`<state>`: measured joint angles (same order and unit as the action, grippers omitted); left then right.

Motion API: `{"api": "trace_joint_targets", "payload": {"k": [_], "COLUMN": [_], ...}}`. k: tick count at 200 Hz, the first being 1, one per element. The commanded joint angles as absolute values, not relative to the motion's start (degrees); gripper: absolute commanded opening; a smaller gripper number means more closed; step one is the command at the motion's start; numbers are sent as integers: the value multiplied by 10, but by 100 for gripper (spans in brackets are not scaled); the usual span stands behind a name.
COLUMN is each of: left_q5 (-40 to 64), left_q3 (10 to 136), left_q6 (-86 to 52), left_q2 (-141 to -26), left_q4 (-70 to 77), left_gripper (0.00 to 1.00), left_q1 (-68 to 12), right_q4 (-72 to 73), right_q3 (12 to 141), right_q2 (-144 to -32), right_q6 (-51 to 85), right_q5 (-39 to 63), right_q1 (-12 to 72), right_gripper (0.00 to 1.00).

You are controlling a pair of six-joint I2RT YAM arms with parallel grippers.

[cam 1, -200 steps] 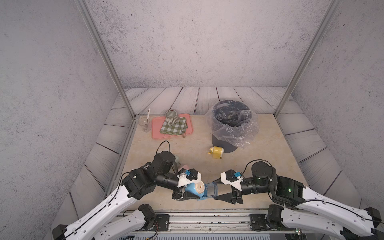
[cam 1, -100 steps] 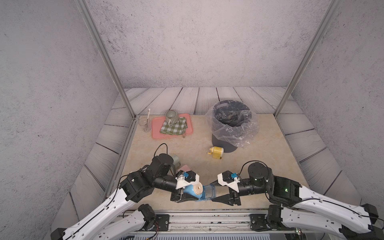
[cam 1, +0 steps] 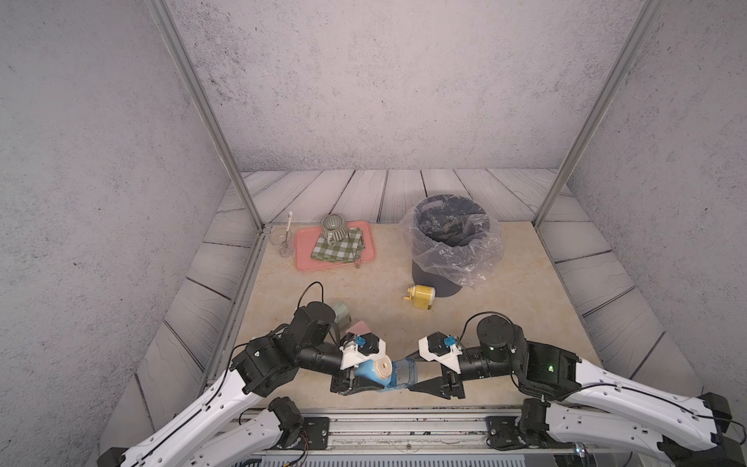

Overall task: Take out the pencil sharpener tray and clean the shavings
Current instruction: Close the container of the pencil sharpener.

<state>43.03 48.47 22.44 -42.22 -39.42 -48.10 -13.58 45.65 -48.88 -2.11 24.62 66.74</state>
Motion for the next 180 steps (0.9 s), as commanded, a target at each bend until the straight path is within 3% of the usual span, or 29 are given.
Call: {"api": "trace_joint_targets", "payload": {"k": [1, 180], "left_q5": [472, 468], "left_q3": [484, 479], "left_q6": [205, 207], "left_q2": [-416, -403], "left_q4": [-330, -331], "left_gripper": [0, 0], "left_q1": [-484, -484], "right_q4": [-85, -39], "right_q3": [448, 412], "right_q2": [-503, -514], "right_q6": [-34, -14], "right_q5": [195, 228], "right_q1": [670, 669], "right_gripper": [0, 0]}}
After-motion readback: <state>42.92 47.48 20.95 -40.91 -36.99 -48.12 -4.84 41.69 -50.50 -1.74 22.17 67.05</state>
